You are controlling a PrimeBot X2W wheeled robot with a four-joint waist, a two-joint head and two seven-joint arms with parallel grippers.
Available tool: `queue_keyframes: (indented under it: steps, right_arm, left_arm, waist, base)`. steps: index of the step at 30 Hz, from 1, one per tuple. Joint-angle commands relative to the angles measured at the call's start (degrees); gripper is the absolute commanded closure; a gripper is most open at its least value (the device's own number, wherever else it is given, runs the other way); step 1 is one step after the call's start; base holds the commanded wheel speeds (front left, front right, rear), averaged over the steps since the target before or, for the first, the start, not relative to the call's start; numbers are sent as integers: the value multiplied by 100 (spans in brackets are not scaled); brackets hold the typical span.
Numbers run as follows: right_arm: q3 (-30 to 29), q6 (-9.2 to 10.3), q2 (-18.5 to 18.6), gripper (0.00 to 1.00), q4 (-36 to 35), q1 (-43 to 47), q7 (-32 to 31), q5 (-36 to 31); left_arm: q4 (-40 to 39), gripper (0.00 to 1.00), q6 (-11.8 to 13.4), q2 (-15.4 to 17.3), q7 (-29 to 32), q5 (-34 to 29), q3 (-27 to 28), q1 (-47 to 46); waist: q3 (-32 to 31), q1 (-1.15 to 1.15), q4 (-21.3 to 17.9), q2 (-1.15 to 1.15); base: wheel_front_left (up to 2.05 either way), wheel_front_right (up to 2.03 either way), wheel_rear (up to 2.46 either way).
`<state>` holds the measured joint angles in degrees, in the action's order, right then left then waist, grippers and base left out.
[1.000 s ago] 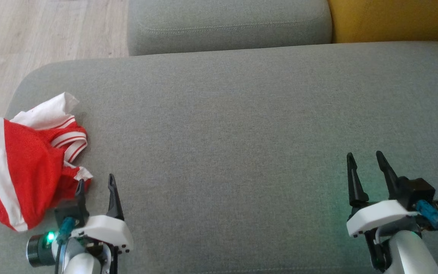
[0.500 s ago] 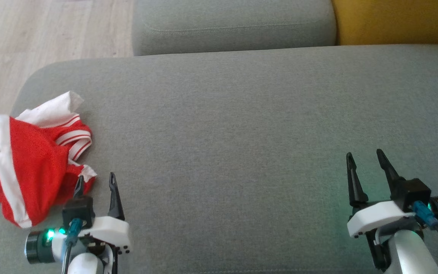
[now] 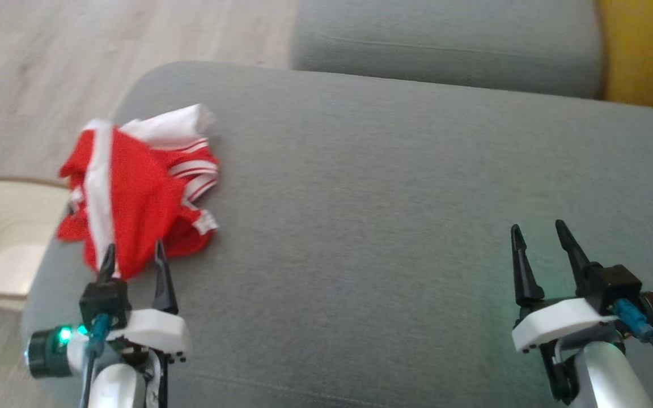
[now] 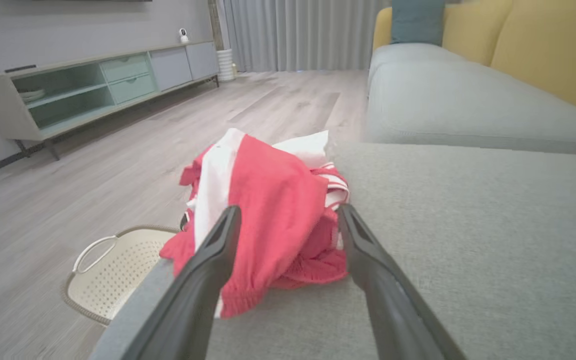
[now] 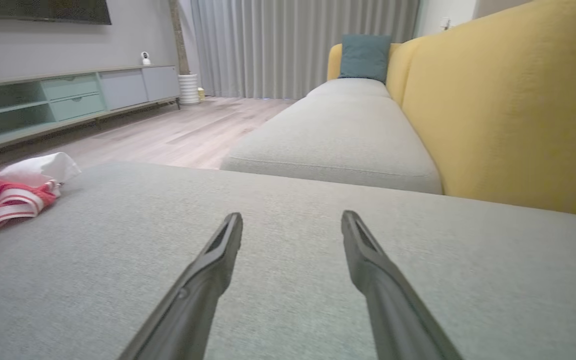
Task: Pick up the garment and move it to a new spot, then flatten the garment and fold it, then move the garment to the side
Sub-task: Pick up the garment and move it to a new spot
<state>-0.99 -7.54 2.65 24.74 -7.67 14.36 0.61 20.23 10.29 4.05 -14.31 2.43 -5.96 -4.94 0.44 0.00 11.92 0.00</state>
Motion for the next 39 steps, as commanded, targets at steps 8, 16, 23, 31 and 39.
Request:
queue_keyframes:
  steps: [8,16,23,31,39]
  right_arm:
    - [225,5,23,0,-193,-225,63,129]
    - [248,5,23,0,-180,-242,63,120]
    - [349,5,23,0,-195,-339,63,72]
    - [466,5,23,0,-288,-607,63,-180]
    - [529,5,188,0,-372,-802,63,-290]
  left_arm:
    - [-171,0,-30,171,-69,12,471,-246]
    - [-137,0,-31,159,-69,39,663,-153]
    - [-130,0,-147,121,-69,134,834,-209]
    - [152,0,-728,230,-69,344,1083,-910]
    - [785,0,-1236,416,-69,372,1209,-1897]
  waist:
    - [-11,0,1198,0]
    - [44,0,1352,0]
    - [249,0,1217,0]
    - [857,0,785,0]
    - [1391,0,422,0]
  base:
    - [0,0,0]
    - [0,0,0]
    - [0,0,0]
    - [0,0,0]
    - [0,0,0]
